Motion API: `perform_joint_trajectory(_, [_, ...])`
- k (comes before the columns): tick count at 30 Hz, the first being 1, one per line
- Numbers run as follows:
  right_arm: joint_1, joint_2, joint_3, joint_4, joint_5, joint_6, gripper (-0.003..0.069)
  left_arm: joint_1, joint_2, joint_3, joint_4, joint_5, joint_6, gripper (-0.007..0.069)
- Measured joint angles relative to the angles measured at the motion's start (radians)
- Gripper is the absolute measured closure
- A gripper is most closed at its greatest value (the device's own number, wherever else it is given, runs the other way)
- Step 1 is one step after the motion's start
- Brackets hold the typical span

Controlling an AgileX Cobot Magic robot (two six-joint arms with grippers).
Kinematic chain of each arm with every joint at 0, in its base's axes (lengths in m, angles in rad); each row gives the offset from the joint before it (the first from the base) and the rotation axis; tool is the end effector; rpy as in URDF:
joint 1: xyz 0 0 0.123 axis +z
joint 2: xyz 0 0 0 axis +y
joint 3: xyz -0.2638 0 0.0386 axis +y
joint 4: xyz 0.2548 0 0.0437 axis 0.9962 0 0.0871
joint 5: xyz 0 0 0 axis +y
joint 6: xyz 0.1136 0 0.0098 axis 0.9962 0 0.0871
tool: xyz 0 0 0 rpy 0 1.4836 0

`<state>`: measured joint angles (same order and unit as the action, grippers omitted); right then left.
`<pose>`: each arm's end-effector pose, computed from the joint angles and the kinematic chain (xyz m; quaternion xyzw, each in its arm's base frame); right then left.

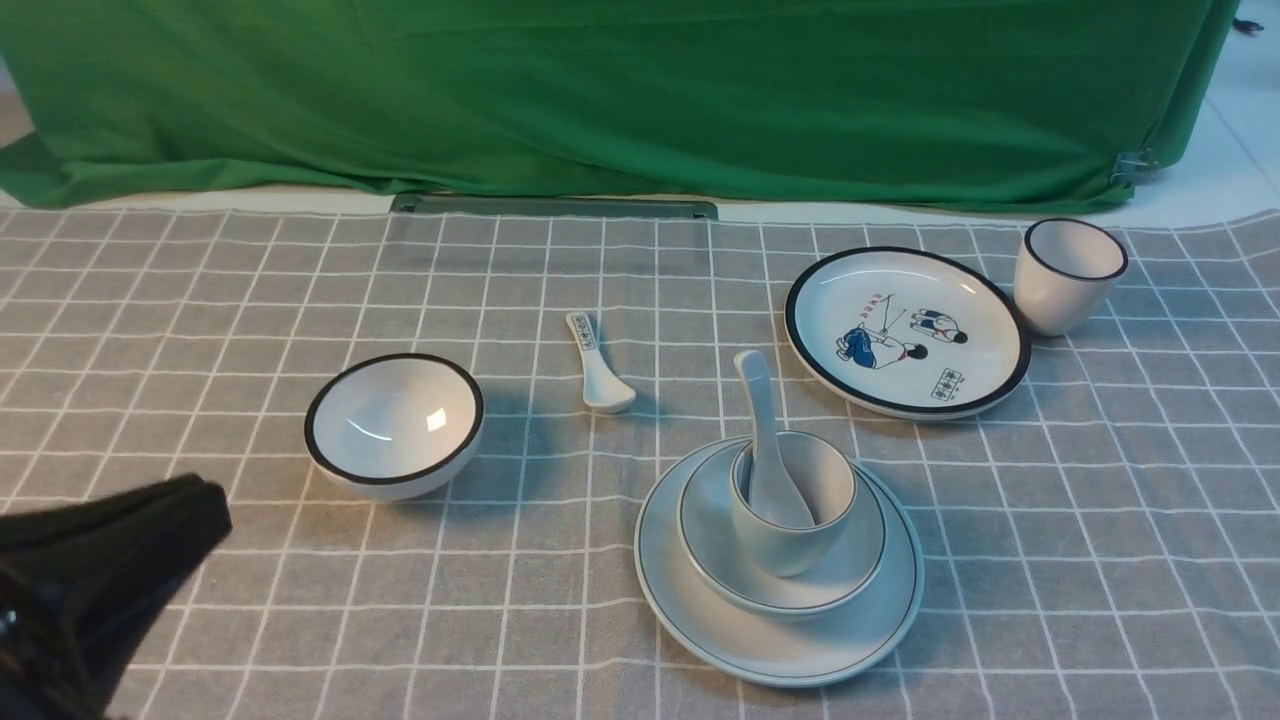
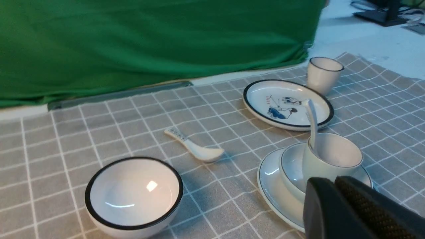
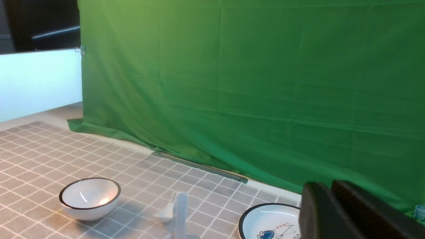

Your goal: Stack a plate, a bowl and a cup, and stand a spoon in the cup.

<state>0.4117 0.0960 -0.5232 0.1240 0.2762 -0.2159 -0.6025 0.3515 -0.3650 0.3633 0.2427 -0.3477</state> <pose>0.0586 0.0298 0.3590 -0.1680 0.5940 0.1337 0.7752 0.1147 -0.0670 0.2827 0.1976 0.7238 -0.1634 0.6406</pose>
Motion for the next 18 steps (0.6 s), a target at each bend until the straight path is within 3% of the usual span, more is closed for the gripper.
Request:
perform_joint_trajectory(1, [0.0, 0.0, 0.0, 0.0, 0.0, 0.0, 0.0569, 0.014, -0.011, 0.006, -0.018, -0.013, 0.042, 0.0612])
perform_joint_trajectory(3, [0.0, 0.0, 0.0, 0.0, 0.0, 0.0, 0.0563, 0.118, -0.082, 0.093, -0.224, -0.096, 0.267, 0.0612])
perform_joint_trajectory(5, [0.0, 0.0, 0.0, 0.0, 0.0, 0.0, 0.0558, 0.212, -0.133, 0.166, -0.325, -0.151, 0.358, 0.0612])
perform_joint_trajectory(8, [0.0, 0.0, 0.0, -0.001, 0.0, 0.0, 0.055, 0.384, -0.238, 0.288, -0.394, -0.208, 0.407, 0.0612])
perform_joint_trajectory(12, [0.0, 0.0, 0.0, -0.001, 0.0, 0.0, 0.0535, 0.519, -0.331, 0.367, -0.417, -0.198, 0.422, 0.0612])
perform_joint_trajectory(18, [0.0, 0.0, 0.0, -0.001, 0.0, 0.0, 0.0519, 0.574, -0.35, 0.371, -0.421, -0.094, 0.434, 0.0612])
